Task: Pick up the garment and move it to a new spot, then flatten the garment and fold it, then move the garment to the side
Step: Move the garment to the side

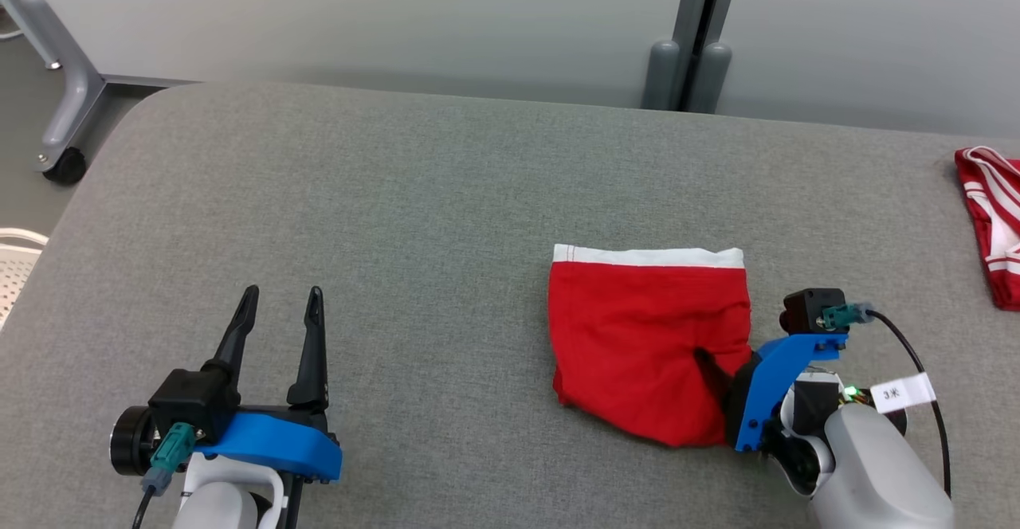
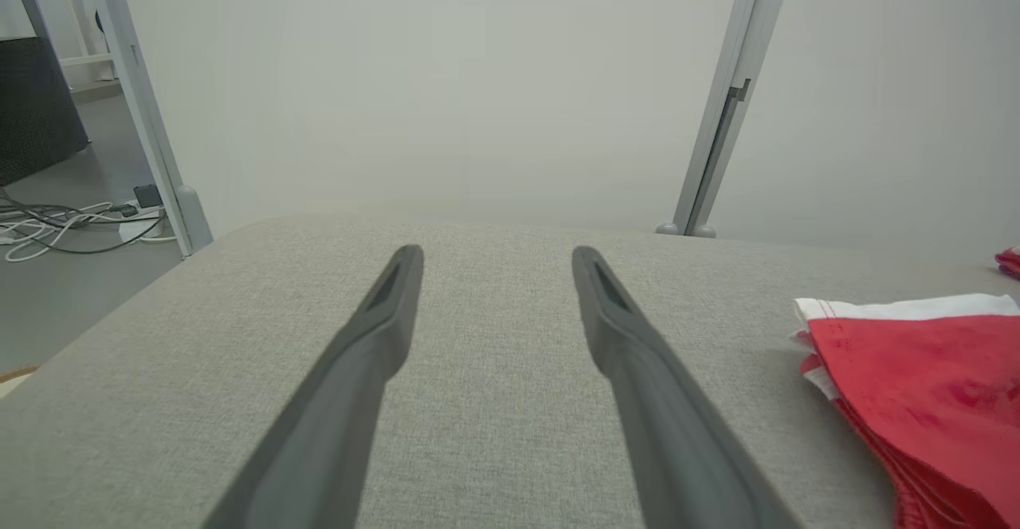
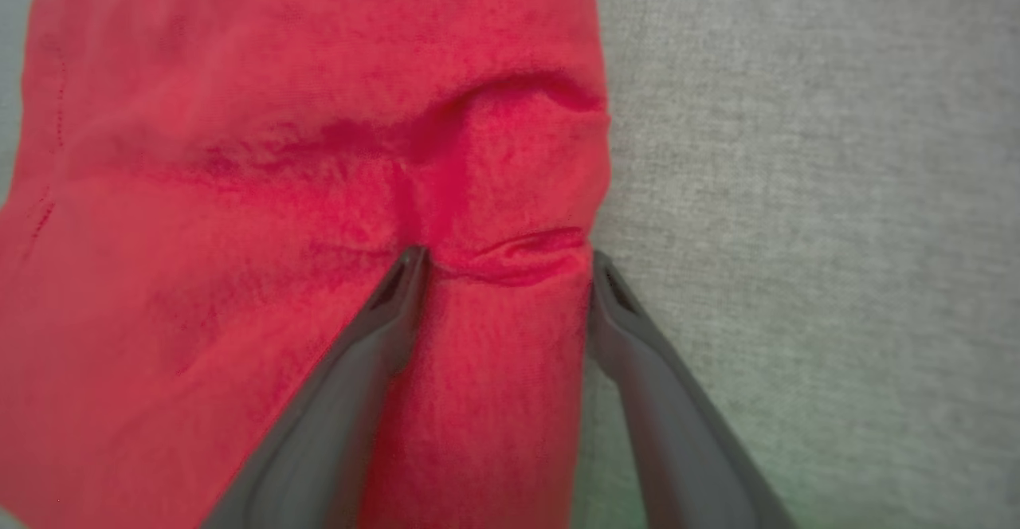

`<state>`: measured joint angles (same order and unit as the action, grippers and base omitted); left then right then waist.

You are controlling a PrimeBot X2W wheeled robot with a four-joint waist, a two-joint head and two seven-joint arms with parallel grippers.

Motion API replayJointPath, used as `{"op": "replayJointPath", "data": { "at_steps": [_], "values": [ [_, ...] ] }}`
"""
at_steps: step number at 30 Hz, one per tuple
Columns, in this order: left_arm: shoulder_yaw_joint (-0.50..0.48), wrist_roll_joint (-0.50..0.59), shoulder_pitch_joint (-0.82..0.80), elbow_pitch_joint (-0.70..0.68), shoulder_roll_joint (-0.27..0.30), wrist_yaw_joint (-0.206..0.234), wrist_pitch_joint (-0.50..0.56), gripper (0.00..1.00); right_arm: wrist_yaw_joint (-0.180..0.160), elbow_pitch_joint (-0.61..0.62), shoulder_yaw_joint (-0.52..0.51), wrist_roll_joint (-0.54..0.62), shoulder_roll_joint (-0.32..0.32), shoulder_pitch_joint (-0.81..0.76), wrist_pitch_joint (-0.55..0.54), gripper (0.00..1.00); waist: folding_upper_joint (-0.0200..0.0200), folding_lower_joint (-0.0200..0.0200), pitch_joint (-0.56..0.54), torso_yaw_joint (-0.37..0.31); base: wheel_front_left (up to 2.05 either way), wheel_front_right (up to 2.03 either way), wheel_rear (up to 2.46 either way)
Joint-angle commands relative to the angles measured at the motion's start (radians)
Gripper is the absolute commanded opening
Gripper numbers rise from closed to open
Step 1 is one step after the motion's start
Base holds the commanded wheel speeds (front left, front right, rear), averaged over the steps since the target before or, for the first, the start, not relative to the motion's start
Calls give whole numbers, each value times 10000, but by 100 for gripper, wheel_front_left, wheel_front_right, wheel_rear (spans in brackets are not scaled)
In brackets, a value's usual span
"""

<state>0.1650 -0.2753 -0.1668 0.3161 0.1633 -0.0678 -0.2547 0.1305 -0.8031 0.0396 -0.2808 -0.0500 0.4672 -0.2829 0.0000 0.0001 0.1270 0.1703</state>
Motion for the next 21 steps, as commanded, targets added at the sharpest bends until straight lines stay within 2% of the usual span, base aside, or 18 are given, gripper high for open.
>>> {"op": "replayJointPath", "data": {
  "at_steps": [1, 2, 3, 4, 6, 13, 21],
  "values": [
    [-5, 27, -122, -28, 12, -9, -47, 100, 5, -313, 146, -34, -14, 36, -211, 100, 0, -1, 46, 60, 0, 0, 0],
    [-2, 16, -133, -22, 7, -14, -51, 100, 5, -539, 283, -110, 21, 15, -382, 100, 0, -1, 53, 76, 0, 0, 0],
    [4, 7, -135, -19, 2, -18, -57, 100, 5, -718, 436, -115, 39, 16, -526, 94, 0, -1, 62, 84, 0, 0, 0],
    [12, -3, -129, -26, -1, -21, -63, 100, 13, -780, 601, -72, 70, 59, -579, 0, 0, -1, 74, 85, 0, 0, 0],
    [34, 2, -111, -61, -6, -25, -76, 100, 16, -812, 892, 140, -13, 223, -604, 0, 0, -1, 111, 58, 0, 0, 0],
    [80, 37, -266, -402, -105, 26, -99, 100, -1, 287, 2317, 579, -1301, 1818, -576, 0, 0, -1, 568, -333, 0, 0, 0],
    [145, 132, -831, -1011, -358, -59, -104, 100, 2, 1675, 3683, 94, -3400, 4144, -1406, 0, 0, -1, 1497, -912, 0, 0, 0]
  ]
}}
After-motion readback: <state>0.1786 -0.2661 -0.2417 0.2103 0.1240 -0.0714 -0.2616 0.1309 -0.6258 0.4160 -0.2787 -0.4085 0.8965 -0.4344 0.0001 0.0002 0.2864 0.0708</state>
